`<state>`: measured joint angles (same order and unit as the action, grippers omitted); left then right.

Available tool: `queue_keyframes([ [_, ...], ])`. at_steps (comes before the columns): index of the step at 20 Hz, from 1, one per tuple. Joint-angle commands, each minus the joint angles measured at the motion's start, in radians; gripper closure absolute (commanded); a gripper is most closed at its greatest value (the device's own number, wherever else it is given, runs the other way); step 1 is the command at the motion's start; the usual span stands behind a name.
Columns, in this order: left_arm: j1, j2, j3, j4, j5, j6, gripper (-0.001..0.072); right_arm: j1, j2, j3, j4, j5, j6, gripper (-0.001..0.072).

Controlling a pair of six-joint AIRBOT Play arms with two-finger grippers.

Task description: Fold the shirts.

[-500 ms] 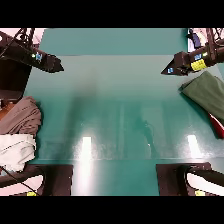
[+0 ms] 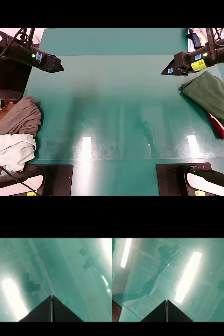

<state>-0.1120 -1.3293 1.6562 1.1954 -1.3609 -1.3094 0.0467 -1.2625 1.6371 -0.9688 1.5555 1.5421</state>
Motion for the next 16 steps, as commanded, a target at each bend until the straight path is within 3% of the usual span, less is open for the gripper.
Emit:
queue_keyframes([
  [1, 0.0, 0.001, 0.0, 0.0, 0.002, 0.0, 0.0679, 0.001, 0.0, 0.001, 0.0, -0.004, 0.0, 0.0692],
  [6, 0.0, 0.001, 0.0, -0.002, 0.067, 0.0, 0.068, 0.001, 0.0, 0.0, 0.0, -0.003, 0.0, 0.0692],
  [9, 0.021, 0.003, 0.016, 0.036, -0.124, 0.001, 0.068, 0.001, 0.0, 0.0, 0.0, -0.003, -0.004, 0.0692],
  [11, 0.035, 0.005, -0.014, 0.146, -0.252, -0.001, 0.068, 0.001, 0.0, 0.0, -0.001, -0.003, -0.03, 0.0692],
  [15, 0.119, 0.044, -0.261, 0.446, -0.251, -0.054, 0.0677, 0.001, 0.0, 0.0, -0.001, 0.0, -0.037, 0.0692],
  [16, 0.156, 0.052, -0.324, 0.494, -0.241, -0.06, 0.0521, 0.001, 0.0, 0.0, -0.001, -0.001, -0.043, 0.0692],
])
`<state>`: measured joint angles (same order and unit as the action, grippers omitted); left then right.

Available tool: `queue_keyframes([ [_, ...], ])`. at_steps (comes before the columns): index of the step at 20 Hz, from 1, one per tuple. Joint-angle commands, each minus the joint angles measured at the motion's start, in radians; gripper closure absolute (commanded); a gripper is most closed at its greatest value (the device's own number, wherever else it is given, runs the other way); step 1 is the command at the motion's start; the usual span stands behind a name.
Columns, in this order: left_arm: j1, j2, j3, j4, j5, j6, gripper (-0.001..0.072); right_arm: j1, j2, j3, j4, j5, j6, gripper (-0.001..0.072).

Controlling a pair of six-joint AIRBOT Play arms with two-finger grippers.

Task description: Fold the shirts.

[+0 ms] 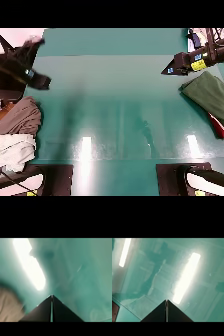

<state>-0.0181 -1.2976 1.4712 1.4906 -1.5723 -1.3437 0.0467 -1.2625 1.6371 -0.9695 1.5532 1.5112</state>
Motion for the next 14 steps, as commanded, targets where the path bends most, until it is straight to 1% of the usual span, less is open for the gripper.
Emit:
queue_keyframes([
  [1, 0.101, 0.021, -0.186, 0.228, -0.016, -0.052, 0.0216, 0.001, 0.0, 0.0, 0.0, 0.001, -0.014, 0.0692],
  [2, 0.147, 0.021, -0.23, 0.247, 0.017, -0.086, 0.0084, 0.001, 0.0, 0.0, 0.0, 0.0, -0.014, 0.0692],
  [5, 0.261, 0.021, -0.309, 0.253, 0.137, -0.098, 0.0085, 0.001, 0.0, 0.0, 0.0, -0.001, -0.014, 0.0692],
  [7, 0.303, 0.021, -0.349, 0.252, 0.217, -0.097, 0.0085, 0.001, 0.0, 0.0, 0.0, -0.001, -0.014, 0.0692],
  [11, 0.317, 0.014, -0.41, 0.254, 0.366, -0.096, 0.0086, 0.002, 0.0, 0.0, 0.0, -0.001, -0.013, 0.0692],
  [14, 0.317, -0.007, -0.417, 0.256, 0.407, -0.096, 0.0086, 0.002, 0.0, 0.0, 0.001, 0.002, -0.013, 0.0692],
])
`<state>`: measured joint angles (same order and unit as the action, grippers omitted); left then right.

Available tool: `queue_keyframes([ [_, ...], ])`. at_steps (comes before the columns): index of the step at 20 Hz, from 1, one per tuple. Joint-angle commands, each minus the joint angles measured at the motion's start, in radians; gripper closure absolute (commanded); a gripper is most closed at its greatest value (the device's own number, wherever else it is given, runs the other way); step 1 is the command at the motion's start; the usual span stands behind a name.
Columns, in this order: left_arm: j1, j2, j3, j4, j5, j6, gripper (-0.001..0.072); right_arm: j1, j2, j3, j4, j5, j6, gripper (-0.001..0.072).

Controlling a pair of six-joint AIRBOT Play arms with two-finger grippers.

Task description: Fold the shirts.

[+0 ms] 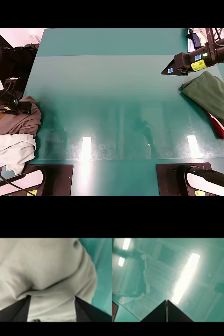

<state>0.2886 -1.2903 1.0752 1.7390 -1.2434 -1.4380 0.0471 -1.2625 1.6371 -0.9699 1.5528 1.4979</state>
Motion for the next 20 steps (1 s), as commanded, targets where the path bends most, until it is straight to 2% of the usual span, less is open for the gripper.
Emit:
queue_keyframes([
  [1, 0.01, -0.024, -0.021, 0.007, 0.082, -0.002, 0.0087, 0.001, 0.0, 0.0, 0.001, 0.003, 0.0, 0.0692],
  [3, 0.01, -0.046, -0.021, 0.005, 0.081, -0.003, 0.0103, 0.001, 0.0, 0.0, 0.001, 0.003, 0.0, 0.0692],
  [4, 0.01, -0.056, -0.021, 0.004, 0.075, -0.003, 0.033, 0.001, 0.0, 0.0, 0.001, 0.003, 0.0, 0.0692],
  [5, 0.01, -0.058, -0.021, 0.002, 0.074, -0.003, 0.0606, 0.001, 0.0, 0.0, 0.001, 0.003, 0.0, 0.0692],
  [6, 0.01, -0.057, -0.019, -0.005, 0.074, -0.003, 0.068, 0.001, 0.0, 0.0, 0.001, 0.003, 0.0, 0.0692],
  [9, 0.01, -0.039, 0.043, -0.119, 0.02, 0.023, 0.0681, 0.001, 0.001, 0.001, 0.003, -0.005, 0.0, 0.0692],
  [12, -0.007, 0.042, 0.214, -0.339, -0.052, 0.109, 0.0682, 0.001, 0.001, 0.011, 0.042, -0.008, 0.0, 0.0692],
  [14, -0.05, 0.116, 0.364, -0.528, -0.158, 0.177, 0.0681, 0.001, 0.0, 0.055, 0.035, -0.026, 0.0, 0.0692],
  [17, -0.161, 0.195, 0.553, -0.784, -0.237, 0.243, 0.0681, 0.001, 0.0, 0.148, 0.035, -0.077, 0.0, 0.0692],
  [20, -0.337, 0.212, 0.674, -0.832, -0.226, 0.248, 0.0682, 0.001, 0.0, 0.237, 0.031, -0.113, 0.0, 0.0692],
])
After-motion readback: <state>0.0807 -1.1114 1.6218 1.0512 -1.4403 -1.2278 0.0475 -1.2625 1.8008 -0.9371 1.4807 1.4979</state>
